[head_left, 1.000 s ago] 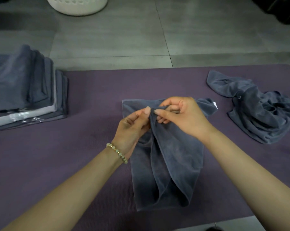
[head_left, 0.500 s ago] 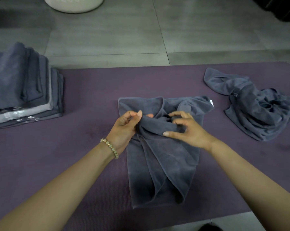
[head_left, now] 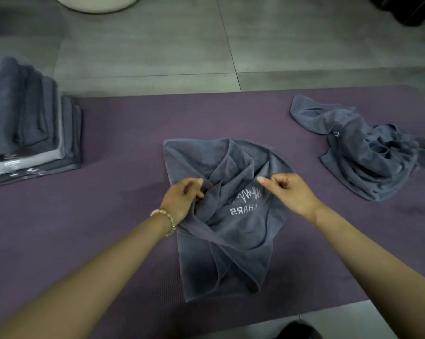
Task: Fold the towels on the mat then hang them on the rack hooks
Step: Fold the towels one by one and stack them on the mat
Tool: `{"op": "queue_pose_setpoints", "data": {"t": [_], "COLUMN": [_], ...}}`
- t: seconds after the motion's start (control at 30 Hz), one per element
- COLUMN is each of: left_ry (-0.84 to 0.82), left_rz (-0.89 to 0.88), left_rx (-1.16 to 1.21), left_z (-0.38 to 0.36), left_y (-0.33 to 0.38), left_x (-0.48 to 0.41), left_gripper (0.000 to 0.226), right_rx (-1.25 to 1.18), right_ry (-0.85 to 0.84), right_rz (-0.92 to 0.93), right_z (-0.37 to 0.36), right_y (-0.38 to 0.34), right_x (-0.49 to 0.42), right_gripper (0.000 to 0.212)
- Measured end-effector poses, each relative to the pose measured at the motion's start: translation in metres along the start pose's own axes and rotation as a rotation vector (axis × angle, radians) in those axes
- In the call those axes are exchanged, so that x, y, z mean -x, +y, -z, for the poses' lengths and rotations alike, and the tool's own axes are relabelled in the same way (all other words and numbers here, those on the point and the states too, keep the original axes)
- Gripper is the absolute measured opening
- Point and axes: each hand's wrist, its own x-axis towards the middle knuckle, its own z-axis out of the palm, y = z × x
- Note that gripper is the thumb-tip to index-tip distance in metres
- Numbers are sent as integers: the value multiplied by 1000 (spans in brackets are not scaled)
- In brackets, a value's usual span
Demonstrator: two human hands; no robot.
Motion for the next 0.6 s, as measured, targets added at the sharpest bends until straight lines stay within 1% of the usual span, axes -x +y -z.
{"op": "queue_pose_setpoints", "data": {"t": [0.03, 0.1, 0.2, 0.23, 0.27, 0.33, 0.37, 0.43, 0.5, 0.6], "left_ry": [-8, -9, -17, -25, -31, -53, -69, -85, -84, -55], "left_rz": [-26, -63, -3, 31, 60, 97, 108, 122, 126, 134], "left_rx": [-14, -62, -137, -137, -130, -130, -154, -221, -280, -310], "left_z": [-4, -13, -24, -27, -29, -30, -29, -27, -27, -31], "left_y": [3, 7, 3, 0, -3, -5, -5, -4, -3, -5], "left_x": [-3, -13, -31, -36, -40, -46, -48, -50, -50, -51], "left_gripper": [27, 36, 46, 47, 46, 42, 40, 37, 34, 32], "right_rx": [8, -9, 0, 18, 25, 70, 89, 66, 60, 131], "right_ry": [20, 92, 228, 266, 287, 300, 299, 295, 248, 206], "right_rz": [-28, -92, -194, -230, -271, -325, -356, -389, -369, -259], "right_z": [1, 3, 7, 10, 12, 15, 17, 20, 22, 24], "right_y": [6, 20, 44, 52, 59, 76, 83, 95, 94, 89], "right_x": [-2, -5, -3, -2, 0, 2, 2, -1, 0, 4], "right_gripper": [53, 42, 20, 20, 26, 38, 38, 25, 13, 13]}}
